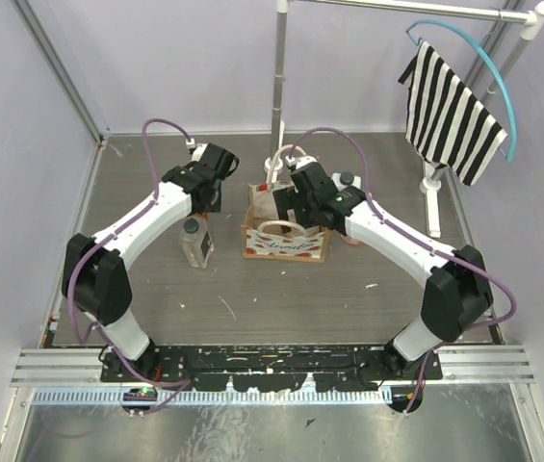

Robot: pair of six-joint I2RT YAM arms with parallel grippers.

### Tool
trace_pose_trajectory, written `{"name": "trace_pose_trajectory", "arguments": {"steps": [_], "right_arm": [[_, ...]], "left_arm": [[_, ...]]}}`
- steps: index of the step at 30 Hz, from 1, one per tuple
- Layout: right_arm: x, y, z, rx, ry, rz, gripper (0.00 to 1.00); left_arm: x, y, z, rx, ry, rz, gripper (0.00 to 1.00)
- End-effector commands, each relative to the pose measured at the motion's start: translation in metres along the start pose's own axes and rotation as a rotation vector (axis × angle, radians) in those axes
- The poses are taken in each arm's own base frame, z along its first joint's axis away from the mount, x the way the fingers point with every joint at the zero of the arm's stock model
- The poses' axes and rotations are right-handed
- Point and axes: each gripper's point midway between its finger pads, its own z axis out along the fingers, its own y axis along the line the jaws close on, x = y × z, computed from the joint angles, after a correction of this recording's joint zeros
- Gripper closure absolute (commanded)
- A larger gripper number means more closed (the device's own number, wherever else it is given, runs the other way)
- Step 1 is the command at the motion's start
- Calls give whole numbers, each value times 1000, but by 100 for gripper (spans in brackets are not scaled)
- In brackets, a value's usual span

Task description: Take the personal care products out of the canvas bag

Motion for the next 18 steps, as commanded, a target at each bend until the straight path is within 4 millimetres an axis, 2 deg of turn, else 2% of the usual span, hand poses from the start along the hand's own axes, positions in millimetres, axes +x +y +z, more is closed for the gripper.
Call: {"name": "trace_pose_trajectory", "arguments": {"steps": [1,6,11,15,18], "right_arm": [[40,-14,-23,32,107,-42,0],[23,-21,-39,55,7,-28,0],[10,-23,-53,57,-59,-16,7],[5,-29,-57,82,-75,-32,6],[5,-31,-55,97,-73,-44,0]], "left_arm": [[-16,11,-15,-11,-66,-82,89],[-6,8,-10,-17,-36,-100,89],[15,7,6,-50,22,-132,87],[24,-1,19,-38,68,-140,80],[26,-8,25,-30,85,-139,71]]}}
